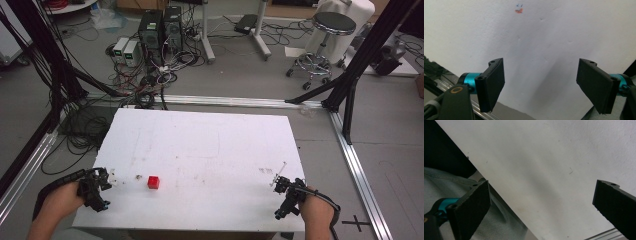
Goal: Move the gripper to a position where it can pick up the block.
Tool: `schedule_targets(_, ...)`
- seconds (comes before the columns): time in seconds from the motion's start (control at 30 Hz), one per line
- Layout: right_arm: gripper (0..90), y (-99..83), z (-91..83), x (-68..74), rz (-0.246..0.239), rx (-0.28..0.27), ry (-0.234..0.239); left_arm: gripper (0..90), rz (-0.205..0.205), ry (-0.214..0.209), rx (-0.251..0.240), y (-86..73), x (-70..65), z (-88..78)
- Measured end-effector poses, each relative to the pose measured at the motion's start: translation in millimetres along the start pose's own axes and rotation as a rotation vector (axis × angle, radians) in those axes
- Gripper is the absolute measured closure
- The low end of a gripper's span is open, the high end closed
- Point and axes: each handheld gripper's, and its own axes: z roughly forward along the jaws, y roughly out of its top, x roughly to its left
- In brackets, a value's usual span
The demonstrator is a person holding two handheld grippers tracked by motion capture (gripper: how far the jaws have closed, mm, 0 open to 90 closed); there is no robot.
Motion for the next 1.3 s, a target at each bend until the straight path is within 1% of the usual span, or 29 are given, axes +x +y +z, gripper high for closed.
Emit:
schedule_targets(0.07,0.9,-1.3,-0.1,0.3,0.008,-0.001,0.003,23.0,-0.002,-0.024,-0.007,1.0,-1.6,1.0)
schedule_targets(0.13,0.9,-2.1,0.7,-0.4,0.011,0.000,0.009,23.1,0.000,-0.024,-0.011,1.5,-1.8,1.7)
schedule_targets(0.2,0.9,-2.8,1.5,-1.4,0.004,-0.005,0.009,23.0,0.004,-0.032,-0.007,3.0,-1.9,2.7)
schedule_targets(0.23,0.9,-2.4,2.5,-0.7,0.016,-0.002,0.016,23.1,0.011,-0.032,-0.006,3.8,-1.4,3.0)
schedule_targets(0.27,0.9,-2.4,2.9,-0.8,0.011,-0.002,0.016,23.0,0.012,-0.036,-0.007,4.8,-0.9,3.1)
schedule_targets(0.33,0.9,-1.8,3.9,-0.5,0.008,0.000,0.017,23.0,0.017,-0.030,-0.010,6.9,-0.3,3.1)
schedule_targets(0.4,0.9,-1.2,4.8,-0.4,0.002,0.001,0.014,23.1,0.047,-0.021,0.003,9.5,-0.1,2.9)
schedule_targets(0.47,0.9,-0.5,4.9,0.2,0.006,0.001,0.017,23.1,0.055,-0.021,0.002,10.4,0.0,2.3)
schedule_targets(0.53,0.9,-0.1,4.9,0.0,0.003,0.001,0.019,23.0,0.085,-0.034,0.003,12.9,2.3,0.8)
schedule_targets(0.63,0.9,0.2,5.1,-0.4,-0.002,0.000,0.016,23.1,0.094,-0.034,0.002,14.5,4.6,0.1)
schedule_targets(0.67,0.9,0.2,5.0,0.1,0.004,0.002,0.018,23.1,0.101,-0.033,0.003,15.1,6.4,-0.7)
schedule_targets(0.8,0.9,-0.3,5.7,-0.3,-0.001,-0.001,0.021,23.0,0.113,-0.033,-0.006,16.5,13.1,-3.7)
schedule_targets(0.83,0.9,-0.8,5.9,-0.6,-0.001,-0.003,0.022,23.0,0.132,-0.027,-0.001,17.0,15.3,-5.1)
schedule_targets(0.87,0.9,-0.9,5.9,-0.3,0.001,-0.005,0.022,23.1,0.137,-0.028,-0.006,17.3,16.3,-5.8)
schedule_targets(0.9,0.9,-0.9,5.6,-0.1,0.003,-0.004,0.022,23.1,0.149,-0.033,0.001,18.0,18.4,-7.4)
schedule_targets(1.03,0.9,-0.8,5.3,0.1,0.003,-0.006,0.024,23.1,0.161,-0.032,-0.009,21.0,24.0,-10.2)
schedule_targets(1.07,0.9,-0.8,5.5,0.1,0.003,-0.007,0.023,23.1,0.194,-0.043,-0.009,23.4,26.6,-12.4)
schedule_targets(1.1,0.9,-0.9,5.4,0.0,0.003,-0.007,0.026,23.1,0.194,-0.043,-0.009,23.4,26.6,-12.4)
schedule_targets(1.13,0.9,-1.0,5.6,-0.1,0.002,-0.009,0.027,23.0,0.192,-0.054,-0.017,24.3,27.4,-12.5)
schedule_targets(1.23,0.9,-1.5,6.1,-0.7,0.000,-0.011,0.029,23.1,0.216,-0.045,-0.007,28.8,30.7,-14.6)
schedule_targets(1.27,0.9,-1.6,6.2,-0.4,0.004,-0.008,0.028,23.1,0.227,-0.053,-0.015,32.0,32.7,-15.8)
schedule_targets(1.3,0.9,-1.6,6.2,-0.4,0.004,-0.008,0.028,23.1,0.227,-0.053,-0.015,32.0,32.7,-15.8)
